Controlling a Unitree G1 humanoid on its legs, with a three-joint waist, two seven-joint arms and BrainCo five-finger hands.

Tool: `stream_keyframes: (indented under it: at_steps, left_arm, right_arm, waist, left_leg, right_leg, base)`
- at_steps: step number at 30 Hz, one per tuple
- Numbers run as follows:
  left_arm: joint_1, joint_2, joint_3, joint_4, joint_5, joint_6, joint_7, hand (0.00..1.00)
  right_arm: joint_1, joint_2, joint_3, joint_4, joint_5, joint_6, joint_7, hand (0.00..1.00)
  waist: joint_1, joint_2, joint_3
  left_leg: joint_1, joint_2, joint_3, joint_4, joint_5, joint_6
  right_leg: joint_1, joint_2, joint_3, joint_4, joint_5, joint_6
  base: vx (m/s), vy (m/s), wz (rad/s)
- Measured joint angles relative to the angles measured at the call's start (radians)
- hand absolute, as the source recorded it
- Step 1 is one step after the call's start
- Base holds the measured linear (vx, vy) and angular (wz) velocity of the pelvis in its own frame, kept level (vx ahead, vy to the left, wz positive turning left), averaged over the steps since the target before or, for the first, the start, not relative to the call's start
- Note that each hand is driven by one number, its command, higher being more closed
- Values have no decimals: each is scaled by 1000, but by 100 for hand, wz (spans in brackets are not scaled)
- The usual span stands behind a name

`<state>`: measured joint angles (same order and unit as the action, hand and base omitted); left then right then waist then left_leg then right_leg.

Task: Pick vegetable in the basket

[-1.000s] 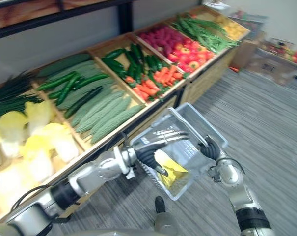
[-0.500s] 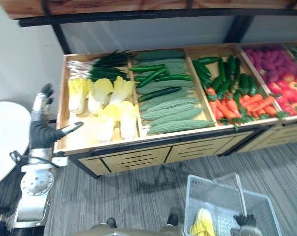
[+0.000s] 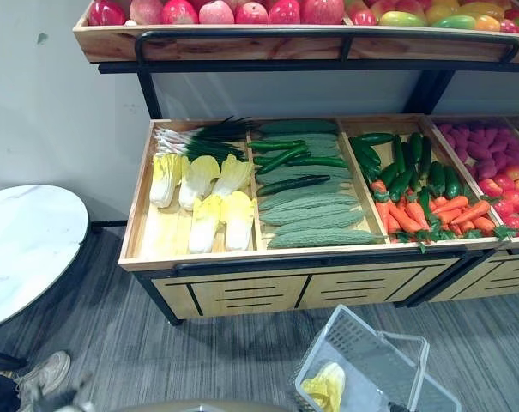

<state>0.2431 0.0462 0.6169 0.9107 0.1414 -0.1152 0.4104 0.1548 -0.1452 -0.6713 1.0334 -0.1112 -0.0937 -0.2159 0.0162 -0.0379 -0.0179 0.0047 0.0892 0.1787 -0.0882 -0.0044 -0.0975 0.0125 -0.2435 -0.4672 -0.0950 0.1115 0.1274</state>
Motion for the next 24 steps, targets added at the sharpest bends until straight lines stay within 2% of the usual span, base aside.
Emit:
stream_keyframes:
  at_steps: [4,8,13,14,16,17,18,20,21,22,23,24]
  left_arm:
    - [20,-19,-2,125,-24,29,-51,0]
    - [14,-16,-28,135,-52,32,-103,0]
    - [-7,-13,-130,132,-49,30,-156,0]
    - [-7,-13,-157,125,-49,30,-161,0]
    - [-8,-13,-199,115,-49,29,-169,0]
    - [-7,-4,-240,114,-51,29,-182,0]
    - [-12,0,-255,114,-52,29,-183,0]
    - [-14,16,-286,120,-52,30,-187,0]
    - [-19,29,-306,130,-51,31,-190,0]
    - [-29,39,-315,134,-48,31,-192,0]
    - [-34,43,-317,134,-48,31,-193,0]
    - [-46,46,-318,137,-33,31,-200,0]
  right_arm:
    - [-11,8,4,18,3,1,-19,100]
    - [-47,7,7,44,3,-1,-23,100]
    - [-63,4,10,46,3,-1,-23,100]
    - [-74,4,10,48,5,-1,-24,100]
    - [-80,-2,10,44,13,-2,-25,100]
    - [-82,-5,11,28,13,-2,-25,100]
    - [-83,-3,12,18,13,-2,-24,100]
    - [-84,14,41,-34,17,-1,-25,100]
    - [-87,24,79,-67,31,-2,-25,100]
    - [-86,38,113,-105,34,-6,-25,100]
    - [-88,45,129,-124,34,-7,-25,100]
    - [-93,57,160,-153,35,-12,-22,100]
  waist:
    - [-4,-1,-1]
    - [-18,-2,0]
    - [-22,-1,9]
    - [-25,-3,30]
    - [-36,10,63]
    - [-39,20,87]
    - [-39,21,95]
    - [-38,13,113]
    - [-37,11,125]
    - [-38,12,136]
    - [-37,23,140]
    - [-43,35,156]
  left_leg:
    - [15,1,8,-2,21,-10]
    - [20,3,29,-3,22,-5]
    - [51,4,62,15,-5,-1]
    - [34,11,69,102,-56,4]
    - [-25,41,68,282,-158,5]
    - [-73,74,81,429,-243,10]
    - [-76,82,89,466,-264,11]
    - [-104,115,143,540,-310,18]
    - [-98,134,196,549,-327,18]
    - [-91,150,249,542,-331,30]
    - [-86,163,282,527,-317,55]
    - [-81,177,338,506,-293,73]
  right_leg:
    - [-1,8,26,2,-1,3]
    - [-9,11,50,4,6,16]
    - [-2,12,87,14,3,12]
    - [-5,0,97,55,-18,13]
    - [-32,-15,113,167,-73,15]
    - [-76,-22,144,271,-119,25]
    - [-90,-21,160,291,-122,24]
    - [-131,-6,232,311,-101,33]
    - [-161,13,277,294,-41,18]
    - [-181,41,314,241,66,8]
    - [-184,55,332,195,128,8]
    - [-203,60,325,245,110,-10]
  base:
    - [76,5,-13]
    - [71,-2,-18]
    - [44,1,-21]
    - [-10,15,-26]
    - [-83,57,-19]
    - [-119,84,-33]
    - [-151,165,-69]
    - [-96,128,-94]
    - [-194,169,-134]
    - [-221,193,-141]
    - [-284,228,-129]
    - [-222,179,-111]
